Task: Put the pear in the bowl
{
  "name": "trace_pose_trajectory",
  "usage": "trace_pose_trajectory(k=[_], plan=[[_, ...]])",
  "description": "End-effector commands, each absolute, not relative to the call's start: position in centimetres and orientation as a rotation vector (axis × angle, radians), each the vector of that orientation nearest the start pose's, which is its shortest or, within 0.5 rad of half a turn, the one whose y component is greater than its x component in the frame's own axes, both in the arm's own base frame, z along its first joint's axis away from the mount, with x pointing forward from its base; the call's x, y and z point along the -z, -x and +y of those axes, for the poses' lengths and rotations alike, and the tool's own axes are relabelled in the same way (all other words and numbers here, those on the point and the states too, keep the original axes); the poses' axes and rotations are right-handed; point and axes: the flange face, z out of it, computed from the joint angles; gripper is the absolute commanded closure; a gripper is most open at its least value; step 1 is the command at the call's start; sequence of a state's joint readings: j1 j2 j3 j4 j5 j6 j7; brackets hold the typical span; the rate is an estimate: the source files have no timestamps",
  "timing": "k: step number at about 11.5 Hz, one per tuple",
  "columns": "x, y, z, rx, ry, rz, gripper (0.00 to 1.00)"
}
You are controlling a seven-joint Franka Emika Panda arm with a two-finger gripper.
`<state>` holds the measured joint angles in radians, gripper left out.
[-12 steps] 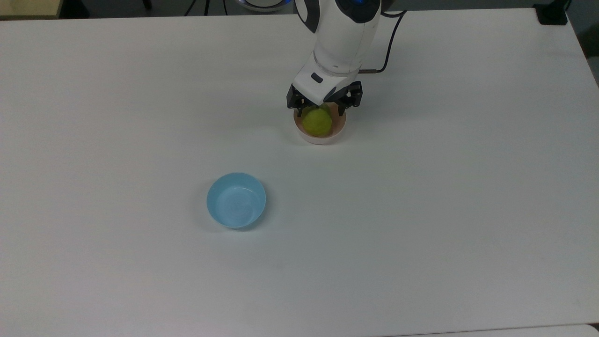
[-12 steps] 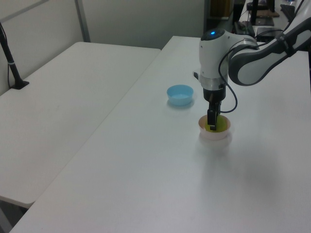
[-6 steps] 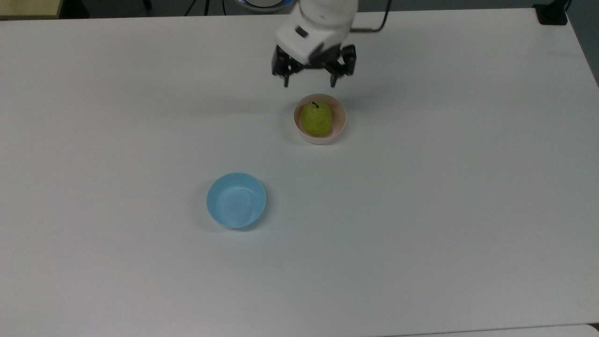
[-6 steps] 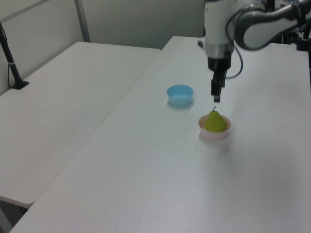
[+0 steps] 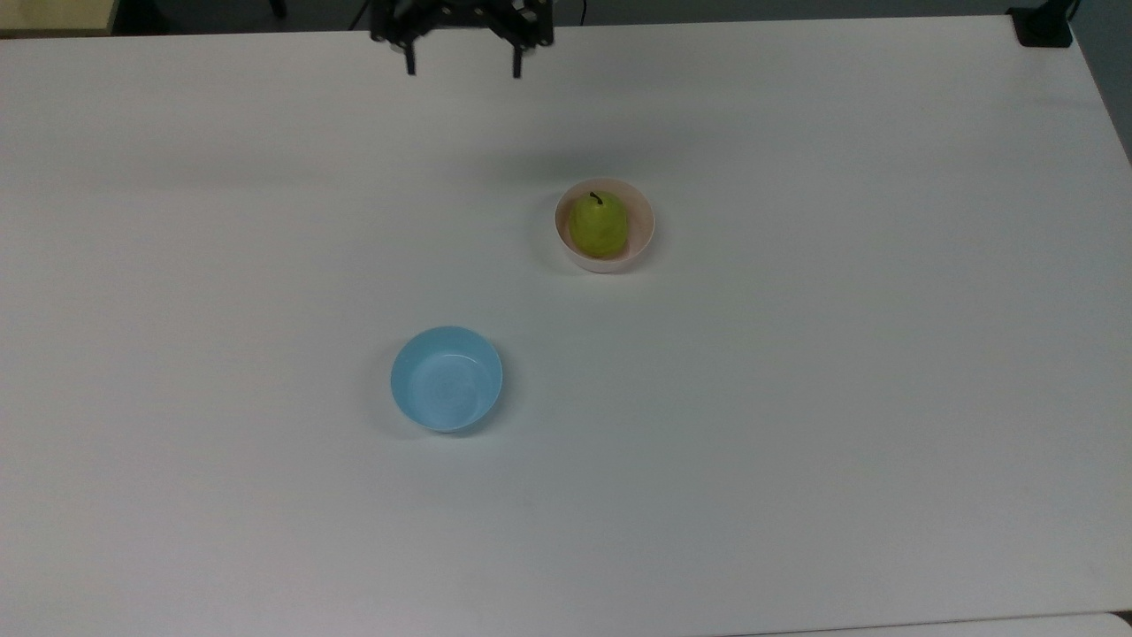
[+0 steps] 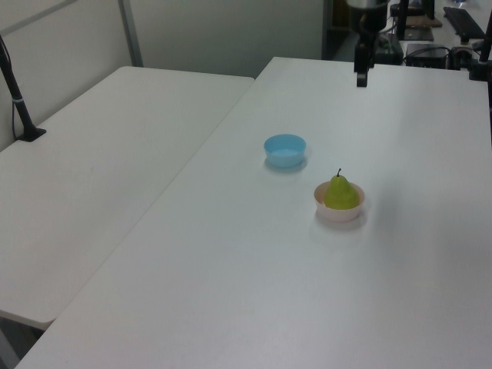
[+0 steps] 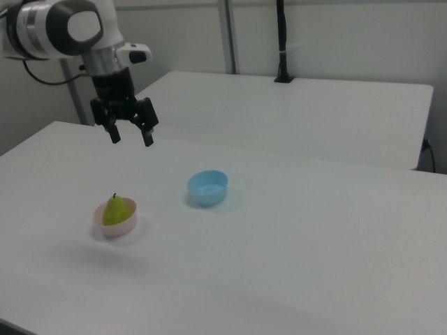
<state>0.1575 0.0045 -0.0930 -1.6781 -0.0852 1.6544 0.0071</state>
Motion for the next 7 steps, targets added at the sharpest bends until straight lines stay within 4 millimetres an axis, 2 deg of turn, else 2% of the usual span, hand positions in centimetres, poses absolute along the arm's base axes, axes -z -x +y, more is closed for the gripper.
trace_pose_trajectory(k=[1,7], plan=[[-59.88,-55.64,0.45,-0.032,3.213,-0.065,0.00],[-59.80,-55.61,0.48,-0.036,3.210,-0.045,0.00]])
